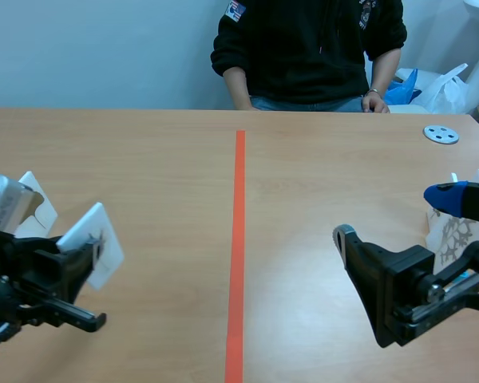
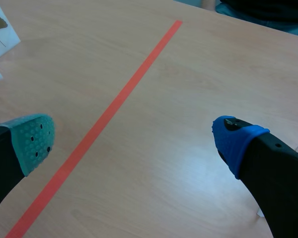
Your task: Sort the leaf by its shape. The table is split by an orange tape line. A compound leaf with several leaflets goes to the left side, a simple leaf with one blade goes to the right side. Return to the home posture when a red brick is placed on the table.
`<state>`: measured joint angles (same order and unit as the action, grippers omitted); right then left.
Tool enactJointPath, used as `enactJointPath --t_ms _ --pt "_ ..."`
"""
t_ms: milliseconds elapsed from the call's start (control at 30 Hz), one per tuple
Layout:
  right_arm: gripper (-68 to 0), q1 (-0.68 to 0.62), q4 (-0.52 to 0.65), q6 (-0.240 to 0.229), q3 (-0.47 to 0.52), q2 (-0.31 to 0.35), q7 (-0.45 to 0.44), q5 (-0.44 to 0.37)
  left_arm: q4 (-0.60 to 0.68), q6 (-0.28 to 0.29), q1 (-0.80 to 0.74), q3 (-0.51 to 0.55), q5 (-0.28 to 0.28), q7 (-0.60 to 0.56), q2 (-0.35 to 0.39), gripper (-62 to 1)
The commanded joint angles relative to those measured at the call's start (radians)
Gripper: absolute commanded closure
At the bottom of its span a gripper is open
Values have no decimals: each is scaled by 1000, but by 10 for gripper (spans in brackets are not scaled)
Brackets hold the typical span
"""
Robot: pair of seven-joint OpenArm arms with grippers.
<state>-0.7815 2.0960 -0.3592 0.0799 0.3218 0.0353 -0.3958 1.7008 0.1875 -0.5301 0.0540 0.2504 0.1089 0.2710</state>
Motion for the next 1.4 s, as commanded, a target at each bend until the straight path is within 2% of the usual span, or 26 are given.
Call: enactJointPath --t_ms 0,233,433,967,1200,1300,1367 --pt "-679 3 3 1 10 5 -15 -8 -13 -12 26 23 1 -14 -5 -85" --pt "-679 10 3 1 10 6 -14 -8 -70 -27 26 125 1 -51 -4 -85" --pt "-679 20 3 1 10 6 -15 -8 -182 -73 39 163 1 -139 -4 -85" --pt "-679 34 3 0 10 5 -11 -8 -560 -73 288 165 1 -219 -4 -85" --pt "-679 34 3 0 10 5 -11 -8 -643 -73 312 165 1 -252 -4 -86" --pt "-679 34 3 0 10 5 -11 -8 -643 -73 312 165 1 -252 -4 -111" --pt "-679 34 3 0 10 5 -11 -8 -642 -73 312 165 1 -260 -4 -157"
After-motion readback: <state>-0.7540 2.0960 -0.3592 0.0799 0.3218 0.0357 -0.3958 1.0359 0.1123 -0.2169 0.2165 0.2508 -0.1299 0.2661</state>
